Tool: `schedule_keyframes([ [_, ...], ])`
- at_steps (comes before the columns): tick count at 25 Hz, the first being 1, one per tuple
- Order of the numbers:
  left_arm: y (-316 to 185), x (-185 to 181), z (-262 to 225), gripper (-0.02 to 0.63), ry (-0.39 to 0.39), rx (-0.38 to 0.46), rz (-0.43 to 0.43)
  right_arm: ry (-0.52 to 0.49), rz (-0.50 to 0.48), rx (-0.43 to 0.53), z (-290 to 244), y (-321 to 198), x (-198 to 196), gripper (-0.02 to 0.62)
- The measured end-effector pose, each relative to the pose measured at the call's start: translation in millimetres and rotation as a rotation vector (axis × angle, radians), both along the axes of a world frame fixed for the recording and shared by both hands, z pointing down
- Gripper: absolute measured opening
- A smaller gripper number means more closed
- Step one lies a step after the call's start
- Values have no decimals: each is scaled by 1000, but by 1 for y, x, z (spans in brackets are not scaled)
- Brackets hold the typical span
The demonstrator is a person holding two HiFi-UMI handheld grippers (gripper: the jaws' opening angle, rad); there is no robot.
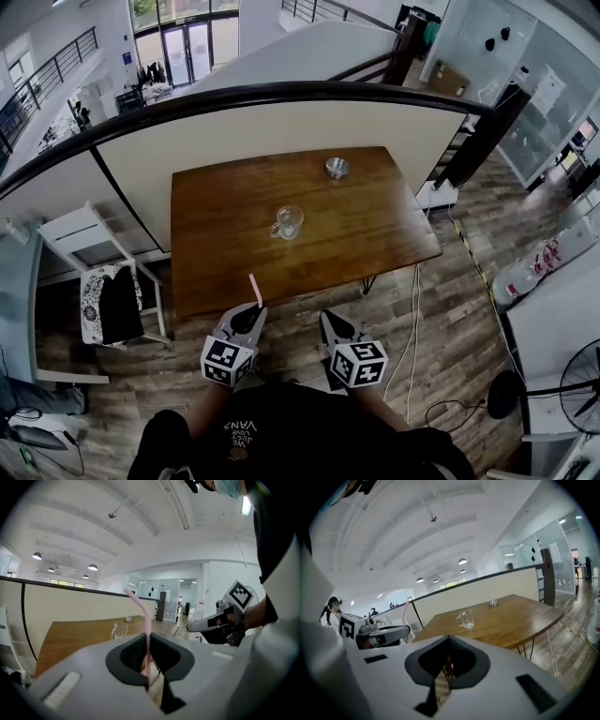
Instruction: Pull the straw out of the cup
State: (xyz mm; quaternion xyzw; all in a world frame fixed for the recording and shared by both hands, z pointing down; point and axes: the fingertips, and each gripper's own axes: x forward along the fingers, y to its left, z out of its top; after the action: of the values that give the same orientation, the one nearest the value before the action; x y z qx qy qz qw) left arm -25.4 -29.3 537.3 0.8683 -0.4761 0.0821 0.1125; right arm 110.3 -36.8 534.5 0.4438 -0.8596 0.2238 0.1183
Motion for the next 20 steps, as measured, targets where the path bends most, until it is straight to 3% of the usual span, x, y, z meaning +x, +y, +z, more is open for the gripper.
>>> schedule_keyframes([
  [6, 14, 4, 0, 32, 5, 14, -25, 41, -22, 14, 2, 14, 5, 12],
  [20, 29, 8, -1, 32, -3, 5, -46, 24, -28, 17, -2, 27, 11, 12],
])
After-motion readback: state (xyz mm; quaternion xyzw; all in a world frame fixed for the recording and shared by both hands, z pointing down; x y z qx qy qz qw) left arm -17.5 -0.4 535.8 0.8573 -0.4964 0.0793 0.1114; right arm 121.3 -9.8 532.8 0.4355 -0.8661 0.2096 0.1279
